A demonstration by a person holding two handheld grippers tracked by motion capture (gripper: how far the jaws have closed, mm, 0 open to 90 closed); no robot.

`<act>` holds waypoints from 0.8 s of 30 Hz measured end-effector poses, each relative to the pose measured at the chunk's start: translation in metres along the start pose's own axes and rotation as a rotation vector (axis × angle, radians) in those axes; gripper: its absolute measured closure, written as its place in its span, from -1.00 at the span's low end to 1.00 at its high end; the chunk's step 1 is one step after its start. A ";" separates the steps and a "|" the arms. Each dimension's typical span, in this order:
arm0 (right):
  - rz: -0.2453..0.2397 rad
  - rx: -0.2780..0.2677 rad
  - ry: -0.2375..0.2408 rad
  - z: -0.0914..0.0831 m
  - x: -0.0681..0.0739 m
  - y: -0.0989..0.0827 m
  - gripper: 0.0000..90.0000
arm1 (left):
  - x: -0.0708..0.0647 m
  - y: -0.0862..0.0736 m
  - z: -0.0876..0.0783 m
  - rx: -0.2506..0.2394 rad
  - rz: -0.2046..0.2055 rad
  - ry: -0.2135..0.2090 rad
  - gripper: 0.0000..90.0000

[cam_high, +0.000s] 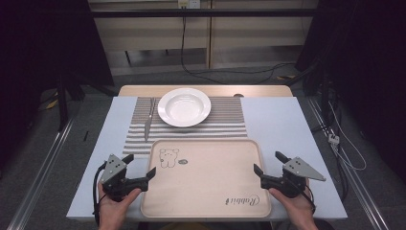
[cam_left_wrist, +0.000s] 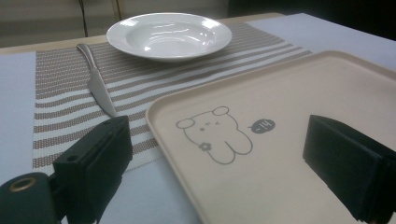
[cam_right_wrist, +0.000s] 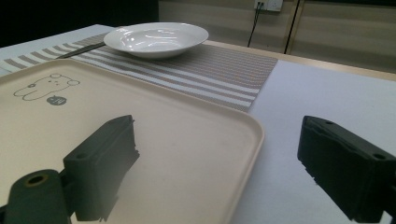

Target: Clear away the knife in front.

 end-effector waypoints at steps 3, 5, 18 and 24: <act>0.001 0.000 0.002 0.000 0.000 0.000 -0.75 | 0.000 0.000 0.000 0.000 -0.001 -0.001 -0.82; 0.003 0.002 0.001 0.001 0.000 0.000 -0.75 | -0.001 0.000 0.000 0.000 -0.005 0.000 -0.82; 0.007 0.010 0.010 0.002 -0.001 -0.001 -0.76 | 0.001 -0.002 0.003 0.022 -0.006 0.008 -0.82; 0.008 0.013 0.018 0.003 0.000 -0.002 -0.76 | 0.002 -0.002 0.004 0.027 -0.016 0.011 -0.82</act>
Point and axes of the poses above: each handheld gripper's, and its own axes: z roughly forward along the jaws, y roughly out of its top, x roughly to its left, the point moved 8 cm from there along z, roughly forward along the jaws, and after that the axes turned 15 degrees about -x, right-handed, at the moved point
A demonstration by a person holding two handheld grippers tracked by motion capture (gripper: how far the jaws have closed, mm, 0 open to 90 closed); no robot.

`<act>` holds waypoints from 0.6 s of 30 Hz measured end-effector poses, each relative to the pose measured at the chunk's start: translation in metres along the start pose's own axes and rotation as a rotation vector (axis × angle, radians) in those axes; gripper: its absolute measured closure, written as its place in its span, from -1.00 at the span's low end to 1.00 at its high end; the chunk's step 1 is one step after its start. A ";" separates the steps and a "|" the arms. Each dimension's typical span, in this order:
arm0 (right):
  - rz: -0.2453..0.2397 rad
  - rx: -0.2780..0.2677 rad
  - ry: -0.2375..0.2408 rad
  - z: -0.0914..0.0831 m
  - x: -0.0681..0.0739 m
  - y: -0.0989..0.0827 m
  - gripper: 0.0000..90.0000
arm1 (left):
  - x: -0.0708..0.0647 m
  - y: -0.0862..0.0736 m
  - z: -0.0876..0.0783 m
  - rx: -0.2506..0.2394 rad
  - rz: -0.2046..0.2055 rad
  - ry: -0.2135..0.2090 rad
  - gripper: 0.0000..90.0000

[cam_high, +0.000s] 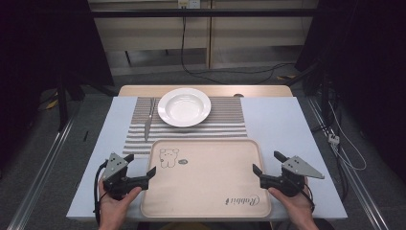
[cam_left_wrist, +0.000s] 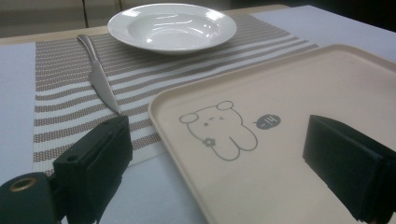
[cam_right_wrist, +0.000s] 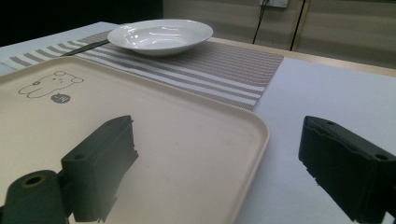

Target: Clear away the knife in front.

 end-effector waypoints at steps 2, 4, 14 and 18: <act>0.001 0.001 0.001 0.000 0.000 0.000 -0.76 | 0.001 0.001 0.000 0.000 0.006 0.002 -0.82; 0.002 0.003 -0.001 0.001 0.000 -0.001 -0.76 | 0.003 0.004 0.001 -0.005 0.012 0.004 -0.82; -0.001 0.007 -0.003 0.001 0.000 -0.001 -0.77 | 0.009 0.011 0.007 -0.005 0.014 0.004 -0.82; -0.005 0.008 -0.004 0.002 0.001 -0.001 -0.77 | 0.011 0.015 0.009 -0.010 0.027 0.002 -0.83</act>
Point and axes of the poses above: each handheld gripper's, and its own axes: z roughly forward along the jaws, y roughly out of its top, x roughly to its left, the point moved 8 cm from there along z, roughly forward along the jaws, and after that the axes turned 15 degrees about -x, right-handed, at the moved point
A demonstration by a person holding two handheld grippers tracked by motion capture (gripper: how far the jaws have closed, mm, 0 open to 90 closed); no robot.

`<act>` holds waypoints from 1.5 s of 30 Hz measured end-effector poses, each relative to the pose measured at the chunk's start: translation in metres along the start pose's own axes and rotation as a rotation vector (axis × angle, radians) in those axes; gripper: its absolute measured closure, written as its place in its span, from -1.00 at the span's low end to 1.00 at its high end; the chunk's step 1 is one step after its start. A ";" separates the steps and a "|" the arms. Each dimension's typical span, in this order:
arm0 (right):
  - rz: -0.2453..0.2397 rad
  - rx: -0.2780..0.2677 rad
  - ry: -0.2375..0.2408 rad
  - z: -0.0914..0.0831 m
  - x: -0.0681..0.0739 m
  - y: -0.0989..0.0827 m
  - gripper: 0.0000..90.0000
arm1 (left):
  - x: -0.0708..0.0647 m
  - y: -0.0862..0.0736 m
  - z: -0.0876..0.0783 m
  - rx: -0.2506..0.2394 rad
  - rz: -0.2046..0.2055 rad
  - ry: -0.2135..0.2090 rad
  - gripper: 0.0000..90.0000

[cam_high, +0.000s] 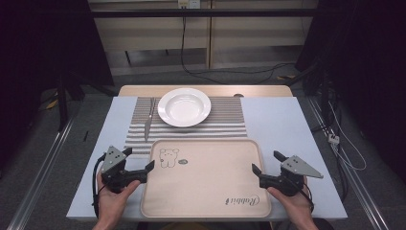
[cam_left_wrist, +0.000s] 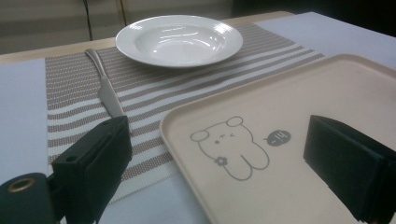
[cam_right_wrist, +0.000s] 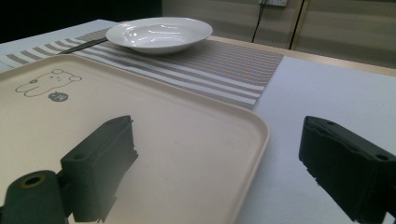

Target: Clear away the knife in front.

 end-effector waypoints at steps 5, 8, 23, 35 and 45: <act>0.002 0.001 0.001 0.000 0.001 0.000 -0.77 | 0.004 0.004 0.005 0.004 0.007 0.006 -0.85; 0.004 0.001 0.000 0.001 0.000 0.000 -0.77 | 0.005 0.006 0.008 0.012 0.009 -0.003 -0.86; 0.016 0.006 0.006 0.003 0.002 -0.001 -0.77 | 0.014 0.017 0.030 0.025 0.025 -0.009 -0.87; 0.004 0.009 0.009 0.003 0.001 -0.001 -0.77 | 0.041 0.015 0.049 0.091 -0.035 0.050 -0.85; 0.002 0.010 0.010 0.003 0.002 -0.001 -0.77 | 0.059 0.022 0.070 0.102 -0.015 0.078 -0.85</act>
Point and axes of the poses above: each handheld gripper's, and its own axes: z roughly forward along the jaws, y roughly out of its top, x roughly to its left, the point moved 8 cm from there along z, roughly forward along the jaws, and after that the axes turned 15 degrees about -x, right-handed, at the moved point
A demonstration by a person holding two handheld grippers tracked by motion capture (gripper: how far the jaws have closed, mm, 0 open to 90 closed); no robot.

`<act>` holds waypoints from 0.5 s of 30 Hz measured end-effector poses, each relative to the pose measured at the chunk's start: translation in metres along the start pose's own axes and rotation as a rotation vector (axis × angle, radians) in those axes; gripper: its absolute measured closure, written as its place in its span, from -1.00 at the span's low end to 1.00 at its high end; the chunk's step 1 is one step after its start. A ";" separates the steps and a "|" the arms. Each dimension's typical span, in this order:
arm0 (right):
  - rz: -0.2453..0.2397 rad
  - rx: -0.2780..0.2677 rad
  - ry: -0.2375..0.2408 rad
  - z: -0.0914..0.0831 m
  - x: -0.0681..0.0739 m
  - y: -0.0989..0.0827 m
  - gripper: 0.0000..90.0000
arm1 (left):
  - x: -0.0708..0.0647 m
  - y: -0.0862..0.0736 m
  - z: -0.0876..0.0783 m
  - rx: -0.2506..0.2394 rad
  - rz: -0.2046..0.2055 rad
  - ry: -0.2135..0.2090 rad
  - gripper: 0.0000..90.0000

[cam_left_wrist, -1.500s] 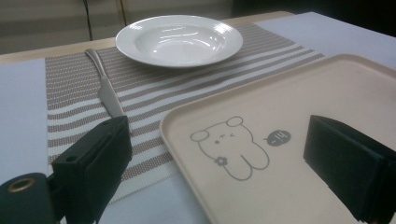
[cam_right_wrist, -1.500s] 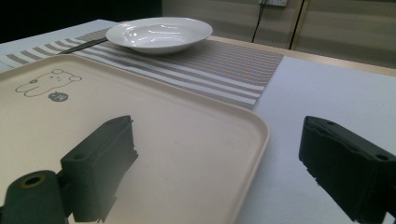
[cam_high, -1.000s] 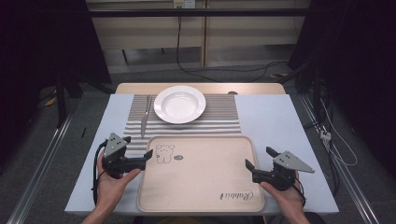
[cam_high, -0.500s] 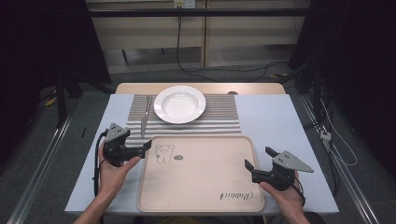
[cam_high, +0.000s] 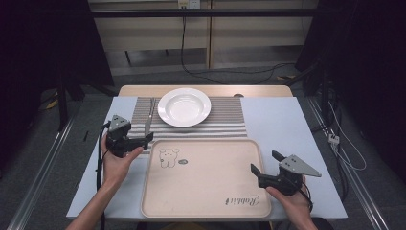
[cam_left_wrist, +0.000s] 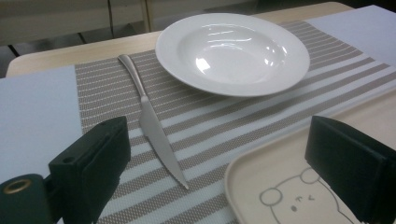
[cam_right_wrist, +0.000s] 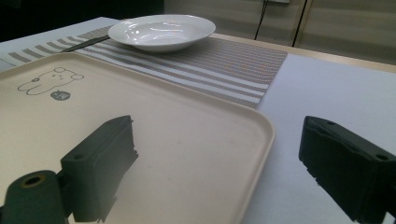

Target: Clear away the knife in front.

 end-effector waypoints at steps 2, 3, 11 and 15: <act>0.002 0.001 0.002 0.000 0.000 0.000 -0.77 | 0.002 0.003 0.003 -0.010 -0.009 0.006 -0.84; 0.002 0.001 0.002 -0.001 0.000 0.000 -0.77 | 0.003 0.004 0.004 -0.003 -0.006 0.006 -0.84; 0.001 0.001 0.006 -0.001 0.001 0.000 -0.77 | 0.011 0.018 0.016 0.003 0.012 0.016 -0.84; 0.001 0.002 0.007 -0.001 0.001 0.000 -0.77 | 0.014 0.021 0.023 0.016 0.020 0.020 -0.85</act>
Point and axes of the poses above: each handheld gripper's, and its own axes: z roughly forward along the jaws, y roughly out of its top, x roughly to its left, the point moved 8 cm from there along z, roughly forward along the jaws, and after that the axes turned 15 degrees about -x, right-handed, at the moved point
